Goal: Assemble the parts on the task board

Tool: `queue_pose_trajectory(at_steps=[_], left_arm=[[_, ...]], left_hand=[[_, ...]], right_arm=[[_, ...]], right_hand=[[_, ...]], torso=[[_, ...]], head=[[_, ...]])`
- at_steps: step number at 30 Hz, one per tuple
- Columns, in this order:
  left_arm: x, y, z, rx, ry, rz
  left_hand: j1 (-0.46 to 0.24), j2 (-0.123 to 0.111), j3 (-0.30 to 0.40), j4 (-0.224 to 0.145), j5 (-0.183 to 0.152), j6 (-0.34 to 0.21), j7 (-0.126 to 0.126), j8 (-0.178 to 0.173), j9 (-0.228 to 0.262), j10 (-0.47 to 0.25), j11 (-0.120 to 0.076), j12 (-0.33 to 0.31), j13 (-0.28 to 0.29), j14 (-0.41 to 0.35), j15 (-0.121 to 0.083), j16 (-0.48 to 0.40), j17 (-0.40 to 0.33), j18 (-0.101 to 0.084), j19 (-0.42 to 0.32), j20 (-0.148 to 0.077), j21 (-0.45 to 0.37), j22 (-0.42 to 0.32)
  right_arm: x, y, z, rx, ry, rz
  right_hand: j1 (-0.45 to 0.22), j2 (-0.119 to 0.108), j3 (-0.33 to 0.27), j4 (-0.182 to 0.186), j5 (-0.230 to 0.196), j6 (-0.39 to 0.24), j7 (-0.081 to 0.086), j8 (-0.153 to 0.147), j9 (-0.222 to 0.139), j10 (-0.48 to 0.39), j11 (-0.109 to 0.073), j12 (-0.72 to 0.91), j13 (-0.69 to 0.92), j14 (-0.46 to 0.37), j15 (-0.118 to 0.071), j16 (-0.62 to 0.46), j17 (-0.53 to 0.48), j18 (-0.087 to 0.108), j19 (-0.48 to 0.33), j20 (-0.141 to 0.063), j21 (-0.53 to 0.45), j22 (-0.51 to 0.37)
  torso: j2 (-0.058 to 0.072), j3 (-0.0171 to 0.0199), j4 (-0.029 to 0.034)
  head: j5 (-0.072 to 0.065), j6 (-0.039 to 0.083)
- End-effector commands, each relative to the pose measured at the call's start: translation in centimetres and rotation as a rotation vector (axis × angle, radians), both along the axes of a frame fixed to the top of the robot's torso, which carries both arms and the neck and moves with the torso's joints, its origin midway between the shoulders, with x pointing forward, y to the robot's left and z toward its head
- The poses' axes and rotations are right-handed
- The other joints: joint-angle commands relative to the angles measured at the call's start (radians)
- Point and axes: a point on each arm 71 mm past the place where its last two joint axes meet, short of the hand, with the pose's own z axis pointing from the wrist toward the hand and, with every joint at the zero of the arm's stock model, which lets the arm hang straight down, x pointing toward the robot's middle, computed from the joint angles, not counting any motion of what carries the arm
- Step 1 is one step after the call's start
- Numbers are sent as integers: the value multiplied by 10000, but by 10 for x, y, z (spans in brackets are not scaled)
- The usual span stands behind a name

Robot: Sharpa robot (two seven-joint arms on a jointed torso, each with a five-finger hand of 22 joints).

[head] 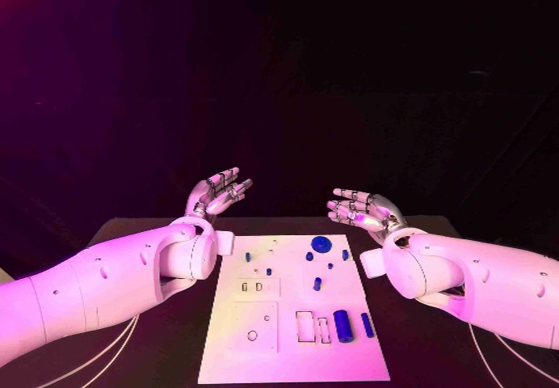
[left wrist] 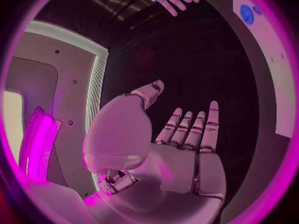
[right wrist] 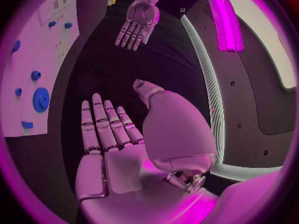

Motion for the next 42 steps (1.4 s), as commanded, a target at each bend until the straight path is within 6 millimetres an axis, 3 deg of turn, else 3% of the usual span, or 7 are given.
queue_pose_trajectory(at_steps=[1, 4, 5, 11, 21, 30, 42], left_arm=[[0, -7, 3, -94, -297, -791], [0, -7, 3, -94, -297, -791], [-5, 4, 6, -191, -349, -1000], [-14, 10, 10, -226, -382, -1140], [-32, 13, 22, -286, -384, -1723], [-51, 12, 32, -542, -265, -2452], [-72, 7, 42, -849, -115, -3214]], left_hand=[[305, -6, 68, 18, 48, 227, 754, 66, 34, 257, 65, 84, 34, 279, 20, 89, 36, 198, 157, 33, 64, 23], [443, 44, -14, 69, 40, 736, 955, 171, 94, 1103, 359, 178, 97, 1603, -265, 358, 209, 391, 934, 13, 219, 114], [486, 46, -25, 76, 40, 927, 993, 210, 116, 1437, 409, 198, 112, 2046, -329, 452, 264, 484, 1234, 18, 284, 143], [662, -14, 139, 49, 28, 3369, 1024, 840, 463, 4765, 251, 815, 286, 4603, -752, 1210, 765, 979, 2492, -26, 852, 297], [639, -285, 557, 25, -9, 4192, 719, 1352, 559, 6203, -196, 967, 357, 6458, -1391, 2405, 1893, 997, 3941, -652, 1863, 701], [648, -439, 529, -70, -17, 4155, 693, 1363, 563, 6269, -229, 799, 328, 6629, -1474, 2694, 2294, 979, 4145, -787, 2175, 865], [608, -461, 236, -158, -19, 4166, 613, 1426, 591, 6530, -361, 780, 363, 6660, -1717, 4898, 3934, 921, 4398, -1119, 3610, 1762]], right_arm=[[-1, 8, -2, -430, 478, 1540], [-1, 8, -1, -488, 510, 1623], [6, -3, 15, -3414, -2377, 1722], [8, -4, 28, -4884, -3623, 1924], [11, -2, 44, -7555, -4746, 2538], [17, 5, 53, -9990, -5073, 3088], [25, 15, 51, -12397, -5311, 3443]], right_hand=[[1086, -159, 297, -498, -189, 1737, 848, 403, 251, 1936, -199, 148, 95, 1412, -251, 278, 132, 451, 2199, 54, 404, 187], [1271, -269, 419, -661, -312, 2759, 692, 622, 387, 2465, -364, 154, 93, 1941, -427, 412, 178, 513, 2902, -59, 596, 203], [1295, -297, 445, -679, -356, 2876, 666, 644, 390, 2557, -393, 144, 90, 2035, -458, 430, 182, 517, 3029, -90, 621, 199], [1468, -502, 699, -801, -516, 3535, 478, 826, 382, 3349, -659, 145, 84, 3033, -824, 741, 341, 506, 4182, -503, 964, 252], [1501, -682, 383, -1012, -585, 4628, 52, 1122, 503, 5159, -1318, 106, 123, 5837, -1860, 2185, 1777, 428, 6329, -1723, 3139, 1465], [1247, -1098, 823, -586, -661, 4813, -134, 890, 619, 5575, -1596, 102, 236, 6781, -2128, 5334, 4854, 451, 6728, -2084, 5505, 3262], [1091, -1625, 1149, -25, -798, 4585, -266, 922, 1119, 5051, -1563, 96, 359, 7147, -2061, 12124, 11051, -501, 8419, -2006, 11632, 10523]], torso=[[3, 1, 0], [3, 1, 0], [130, 48, 4], [338, 138, 66], [683, 227, 217], [1003, 315, 392], [1396, 332, 605]], head=[[-1, 0], [-1, 0], [-6, -354], [-75, -325], [-262, -299], [-438, -277], [-684, -188]])
